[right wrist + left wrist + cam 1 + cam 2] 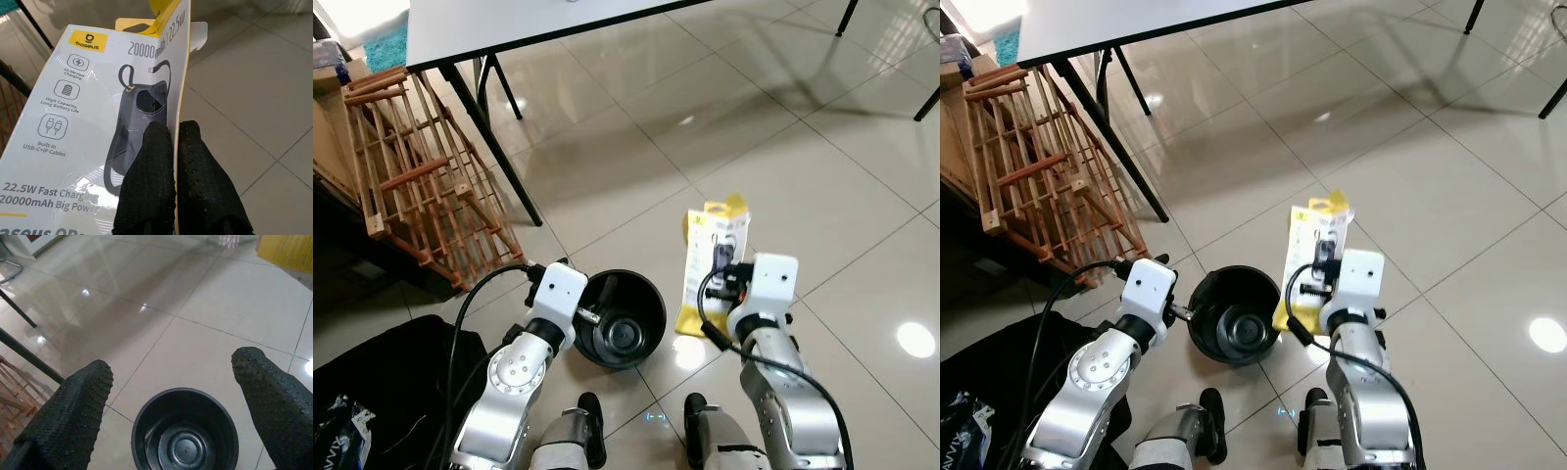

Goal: Picking trash to rubbish bin

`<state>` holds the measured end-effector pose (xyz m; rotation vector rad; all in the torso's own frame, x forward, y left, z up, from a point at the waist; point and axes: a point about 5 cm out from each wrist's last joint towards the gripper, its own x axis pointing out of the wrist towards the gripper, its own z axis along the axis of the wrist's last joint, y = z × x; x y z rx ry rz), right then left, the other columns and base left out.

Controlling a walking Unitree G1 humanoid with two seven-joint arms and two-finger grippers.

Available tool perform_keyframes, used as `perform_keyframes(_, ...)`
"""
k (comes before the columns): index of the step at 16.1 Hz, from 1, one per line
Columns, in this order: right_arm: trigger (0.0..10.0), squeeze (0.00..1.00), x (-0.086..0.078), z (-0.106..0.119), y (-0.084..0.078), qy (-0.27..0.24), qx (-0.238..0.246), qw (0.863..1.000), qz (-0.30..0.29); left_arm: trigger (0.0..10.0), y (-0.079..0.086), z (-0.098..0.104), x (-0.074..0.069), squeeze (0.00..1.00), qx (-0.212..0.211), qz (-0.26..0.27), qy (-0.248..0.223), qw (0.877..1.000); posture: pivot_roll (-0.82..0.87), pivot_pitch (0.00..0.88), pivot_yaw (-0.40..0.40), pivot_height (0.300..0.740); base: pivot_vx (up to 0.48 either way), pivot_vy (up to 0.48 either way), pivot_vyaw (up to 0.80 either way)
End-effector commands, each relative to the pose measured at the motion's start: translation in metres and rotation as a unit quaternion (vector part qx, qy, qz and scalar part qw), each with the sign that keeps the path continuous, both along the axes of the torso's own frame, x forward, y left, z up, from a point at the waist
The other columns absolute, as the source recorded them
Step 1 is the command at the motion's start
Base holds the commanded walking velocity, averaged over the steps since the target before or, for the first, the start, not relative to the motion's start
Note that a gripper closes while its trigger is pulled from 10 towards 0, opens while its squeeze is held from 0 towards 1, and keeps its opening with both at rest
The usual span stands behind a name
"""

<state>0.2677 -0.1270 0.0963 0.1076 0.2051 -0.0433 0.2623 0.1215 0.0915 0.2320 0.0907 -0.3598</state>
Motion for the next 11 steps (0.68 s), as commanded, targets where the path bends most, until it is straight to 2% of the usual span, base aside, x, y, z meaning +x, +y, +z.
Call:
perform_keyframes(1, 0.0, 0.00, -0.0057, -0.0040, 0.0063, 0.011, 0.009, 1.000, 0.008, 10.0, 0.0044, -0.0045, -0.0062, 0.00, 0.009, 0.006, 0.012, 1.000, -0.01, 0.358, 0.104, 0.740, 0.000, 0.000, 0.00)
perform_keyframes(11, 0.0, 0.00, -0.0087, -0.0067, 0.0099, 0.019, 0.012, 1.000, 0.016, 10.0, 0.0053, -0.0067, -0.0078, 0.00, 0.009, 0.019, 0.021, 1.000, -0.01, 0.367, 0.098, 0.740, 0.000, 0.000, 0.00)
